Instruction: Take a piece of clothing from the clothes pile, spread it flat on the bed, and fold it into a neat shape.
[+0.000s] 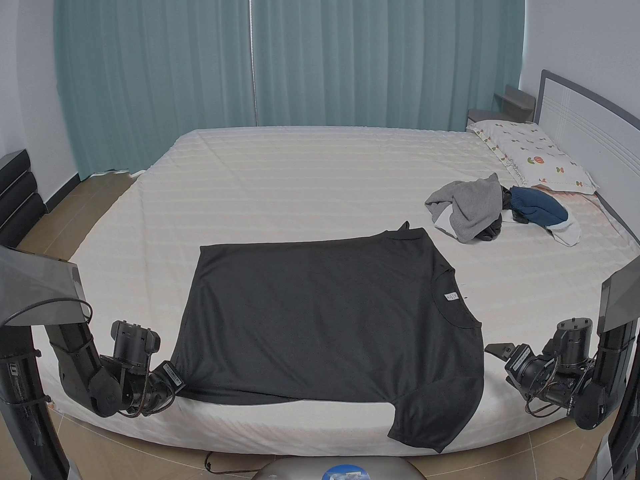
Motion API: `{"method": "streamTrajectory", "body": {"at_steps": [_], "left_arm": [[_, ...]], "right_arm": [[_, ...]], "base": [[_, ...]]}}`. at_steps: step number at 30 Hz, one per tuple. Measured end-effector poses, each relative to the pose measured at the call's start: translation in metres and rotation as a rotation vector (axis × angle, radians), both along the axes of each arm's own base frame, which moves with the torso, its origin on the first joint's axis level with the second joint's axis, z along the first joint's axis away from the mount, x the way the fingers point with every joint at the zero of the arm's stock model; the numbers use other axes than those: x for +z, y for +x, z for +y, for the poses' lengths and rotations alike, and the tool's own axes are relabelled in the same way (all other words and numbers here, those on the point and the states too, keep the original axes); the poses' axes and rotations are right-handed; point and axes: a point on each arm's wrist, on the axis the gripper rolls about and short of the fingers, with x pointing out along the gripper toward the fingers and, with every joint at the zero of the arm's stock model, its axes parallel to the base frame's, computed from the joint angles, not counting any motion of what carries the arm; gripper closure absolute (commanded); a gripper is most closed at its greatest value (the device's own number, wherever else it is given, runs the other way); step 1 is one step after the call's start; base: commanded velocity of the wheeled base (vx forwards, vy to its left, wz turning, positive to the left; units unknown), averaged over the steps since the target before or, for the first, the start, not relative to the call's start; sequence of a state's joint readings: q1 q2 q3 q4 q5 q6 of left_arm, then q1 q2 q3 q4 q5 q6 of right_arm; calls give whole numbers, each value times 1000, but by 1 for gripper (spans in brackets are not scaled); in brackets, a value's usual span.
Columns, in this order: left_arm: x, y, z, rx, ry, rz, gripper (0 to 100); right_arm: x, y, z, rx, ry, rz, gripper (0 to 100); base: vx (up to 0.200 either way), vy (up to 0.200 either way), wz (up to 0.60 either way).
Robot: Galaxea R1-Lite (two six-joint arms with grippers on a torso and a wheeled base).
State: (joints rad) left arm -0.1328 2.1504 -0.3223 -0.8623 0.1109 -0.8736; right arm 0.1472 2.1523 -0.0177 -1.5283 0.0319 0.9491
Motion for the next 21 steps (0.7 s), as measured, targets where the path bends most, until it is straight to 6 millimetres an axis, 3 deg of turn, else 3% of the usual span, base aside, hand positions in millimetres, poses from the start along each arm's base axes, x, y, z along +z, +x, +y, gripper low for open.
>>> {"method": "streamTrajectory", "body": {"at_steps": [21], "left_arm": [[16,-9,2,-26,35,-44,100]], "right_arm": [[-25,0,3,90,-75,83,0]], "base": [[0,0,0]]}}
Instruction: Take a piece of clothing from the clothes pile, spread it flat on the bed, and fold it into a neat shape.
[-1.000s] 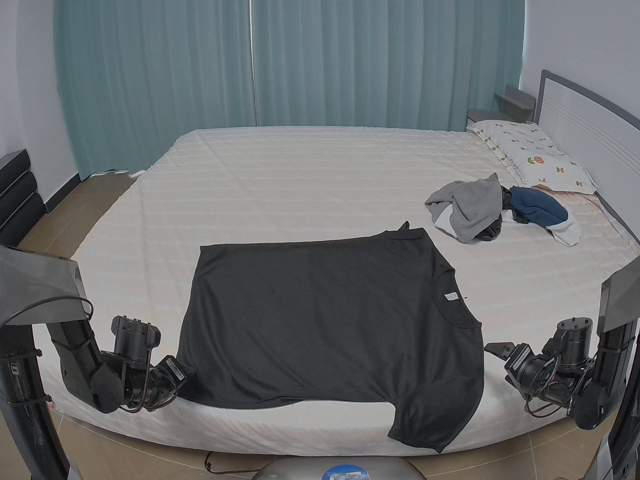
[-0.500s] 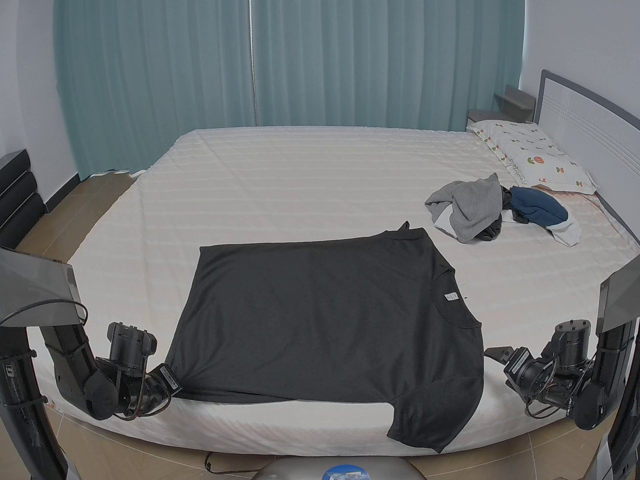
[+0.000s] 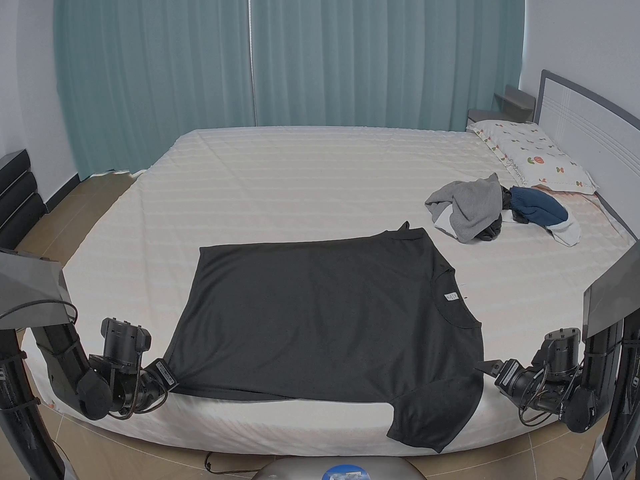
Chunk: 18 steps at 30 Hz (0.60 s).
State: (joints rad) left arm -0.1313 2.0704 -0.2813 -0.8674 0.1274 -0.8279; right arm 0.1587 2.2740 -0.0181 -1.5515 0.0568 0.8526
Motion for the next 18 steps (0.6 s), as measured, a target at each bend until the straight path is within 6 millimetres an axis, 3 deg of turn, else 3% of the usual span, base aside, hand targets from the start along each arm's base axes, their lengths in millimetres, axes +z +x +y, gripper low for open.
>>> {"method": "streamTrajectory", "body": {"at_steps": [18], "left_arm": [[2,0,0,-5,-8,-10,100]], "right_arm": [[-12,43,12,22,14,-91,0]], "base": [[0,0,0]]}}
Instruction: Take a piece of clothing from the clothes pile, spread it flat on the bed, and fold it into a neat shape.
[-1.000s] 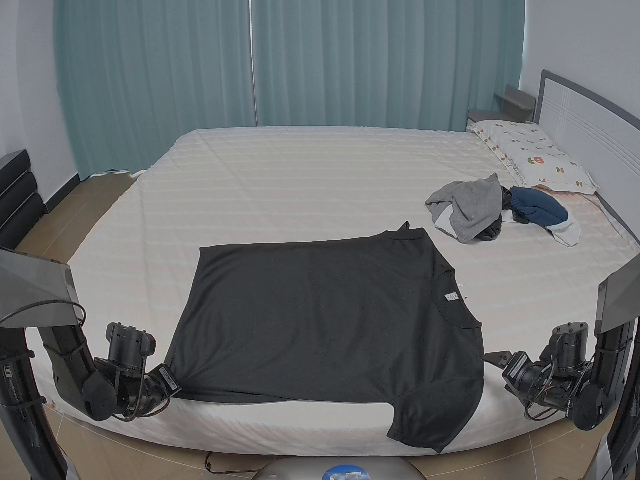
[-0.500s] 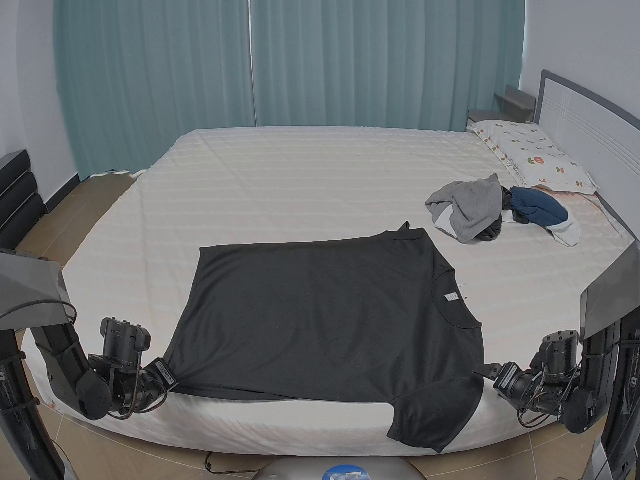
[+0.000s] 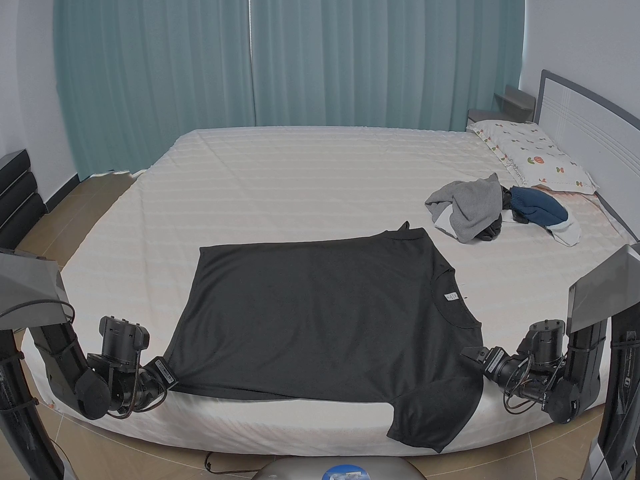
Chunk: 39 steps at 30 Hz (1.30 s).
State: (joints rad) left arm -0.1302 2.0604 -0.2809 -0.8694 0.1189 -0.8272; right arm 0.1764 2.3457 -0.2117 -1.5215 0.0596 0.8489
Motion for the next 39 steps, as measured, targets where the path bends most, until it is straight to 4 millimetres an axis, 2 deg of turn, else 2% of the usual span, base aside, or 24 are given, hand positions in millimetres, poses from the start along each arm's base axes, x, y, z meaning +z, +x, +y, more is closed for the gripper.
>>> {"method": "streamTrajectory", "body": {"at_steps": [1,7,15,27,28,33,39], "left_arm": [[0,0,0,0,0,1,100],[0,0,0,-1,-1,-1,100],[2,2,0,-1,-6,-38,100],[2,1,0,-1,-7,-42,100],[1,1,0,-1,-7,-41,100],[1,1,0,-4,-13,-40,100],[2,0,0,-19,-41,-41,100]], "right_arm": [[-2,4,0,-3,-1,-4,100],[-7,20,-4,-30,-1,-28,100],[-1,39,-17,-51,-38,-112,100],[8,64,-17,-40,-51,-169,100],[7,66,-16,-38,-51,-169,0],[-2,67,-16,-6,-36,-153,0],[-3,57,-29,-15,-36,-121,0]], "base": [[0,0,0],[0,0,0],[0,0,0],[0,0,0],[0,0,0],[0,0,0],[0,0,0]]}}
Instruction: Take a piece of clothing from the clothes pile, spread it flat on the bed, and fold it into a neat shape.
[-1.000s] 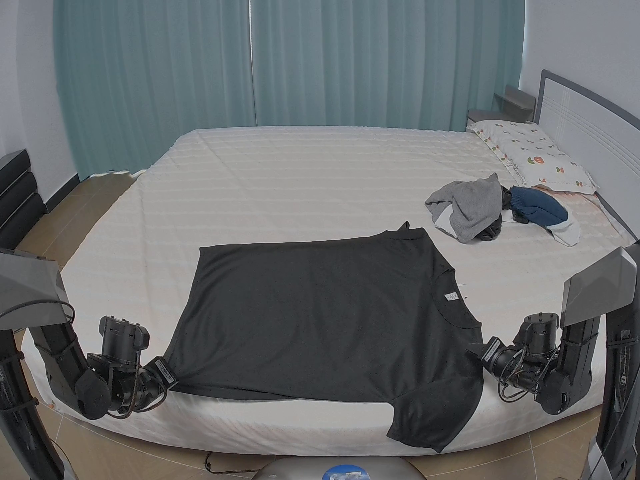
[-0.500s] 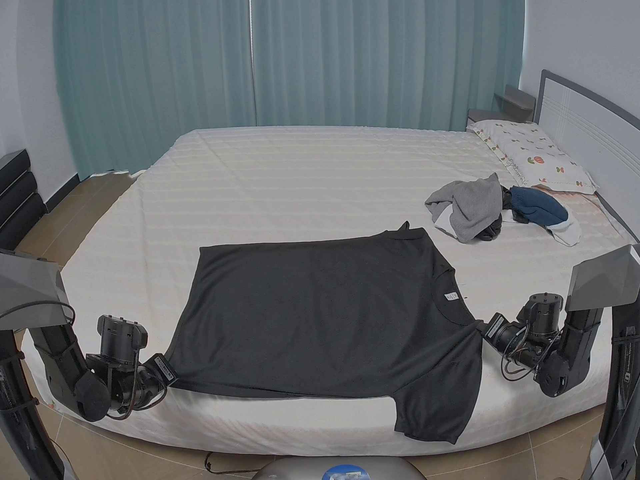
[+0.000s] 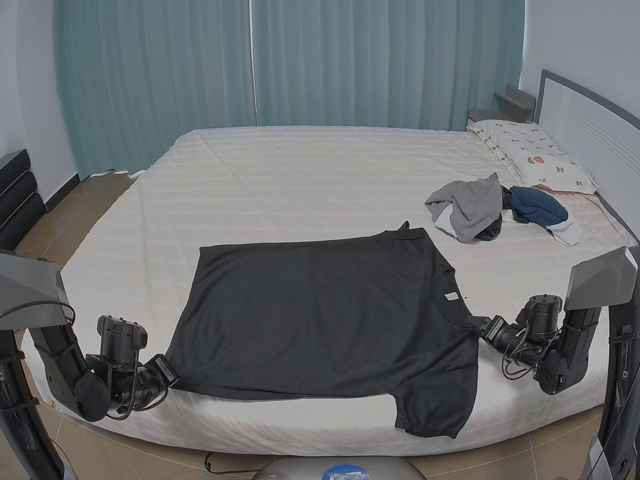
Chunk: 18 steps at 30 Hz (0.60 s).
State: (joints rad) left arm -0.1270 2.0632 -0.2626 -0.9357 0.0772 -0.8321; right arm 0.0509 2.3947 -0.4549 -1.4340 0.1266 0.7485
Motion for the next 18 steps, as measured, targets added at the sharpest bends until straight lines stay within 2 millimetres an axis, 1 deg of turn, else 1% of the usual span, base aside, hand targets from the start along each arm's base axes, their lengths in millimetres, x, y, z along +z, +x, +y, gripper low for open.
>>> {"method": "streamTrajectory", "body": {"at_steps": [4,11,15,18], "left_arm": [[1,-1,1,-4,-11,-11,100],[2,-2,2,-7,-19,-15,100],[2,-3,2,-11,-25,-14,100],[2,-3,2,-13,-28,-13,100]], "right_arm": [[9,-19,-5,71,19,27,0],[18,-69,-6,220,11,97,0],[15,-87,0,297,-15,120,0],[8,-95,8,354,-26,163,0]], "base": [[0,0,0],[0,0,0],[0,0,0],[0,0,0]]}}
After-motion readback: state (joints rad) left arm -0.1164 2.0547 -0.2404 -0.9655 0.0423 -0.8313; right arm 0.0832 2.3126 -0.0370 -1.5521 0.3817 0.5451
